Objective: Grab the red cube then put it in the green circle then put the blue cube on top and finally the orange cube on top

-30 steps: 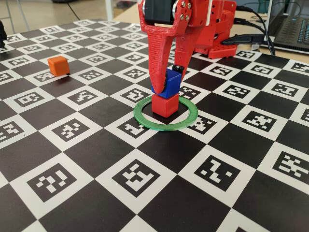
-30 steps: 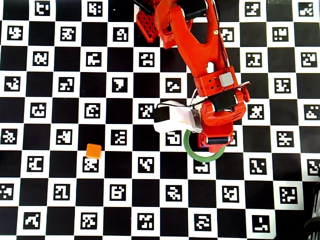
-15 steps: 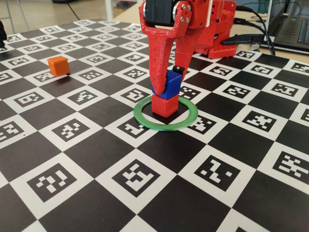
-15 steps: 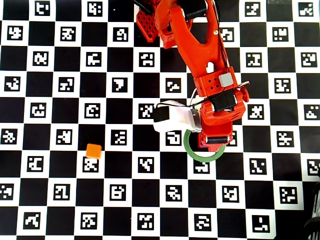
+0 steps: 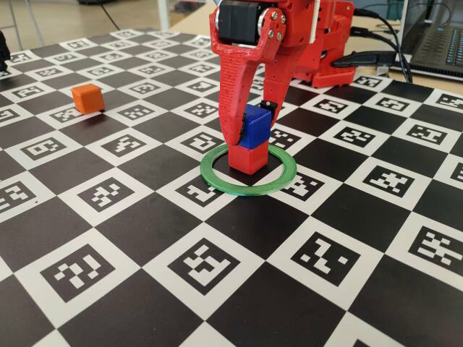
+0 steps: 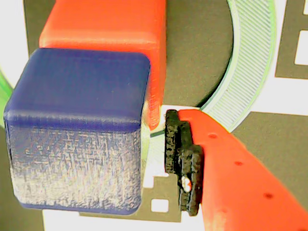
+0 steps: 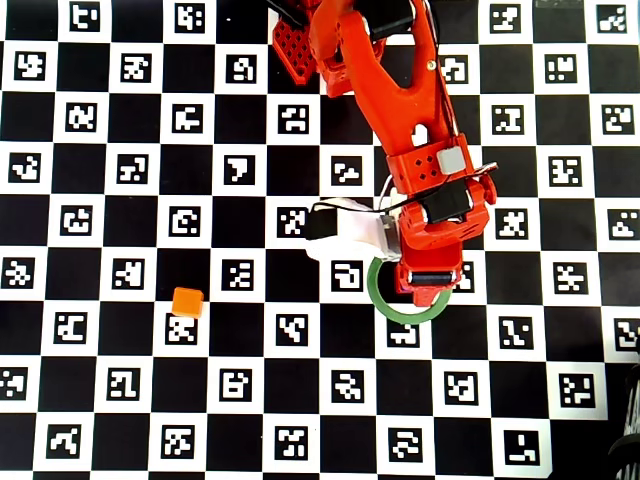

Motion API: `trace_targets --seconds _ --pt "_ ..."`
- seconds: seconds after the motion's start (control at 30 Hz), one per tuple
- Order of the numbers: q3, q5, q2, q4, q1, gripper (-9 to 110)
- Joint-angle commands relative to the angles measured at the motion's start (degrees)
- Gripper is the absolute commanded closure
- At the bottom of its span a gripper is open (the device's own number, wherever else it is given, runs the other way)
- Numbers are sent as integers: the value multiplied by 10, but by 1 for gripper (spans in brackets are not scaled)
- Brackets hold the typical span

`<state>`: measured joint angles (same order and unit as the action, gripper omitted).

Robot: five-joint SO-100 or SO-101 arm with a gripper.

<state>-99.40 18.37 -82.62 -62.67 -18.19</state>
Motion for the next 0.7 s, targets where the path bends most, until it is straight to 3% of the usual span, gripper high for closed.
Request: trace_targets --seconds 0.0,0.67 --pt "5 4 -47 -8 2 69" --pt "128 -15 -115 -153 -5 57"
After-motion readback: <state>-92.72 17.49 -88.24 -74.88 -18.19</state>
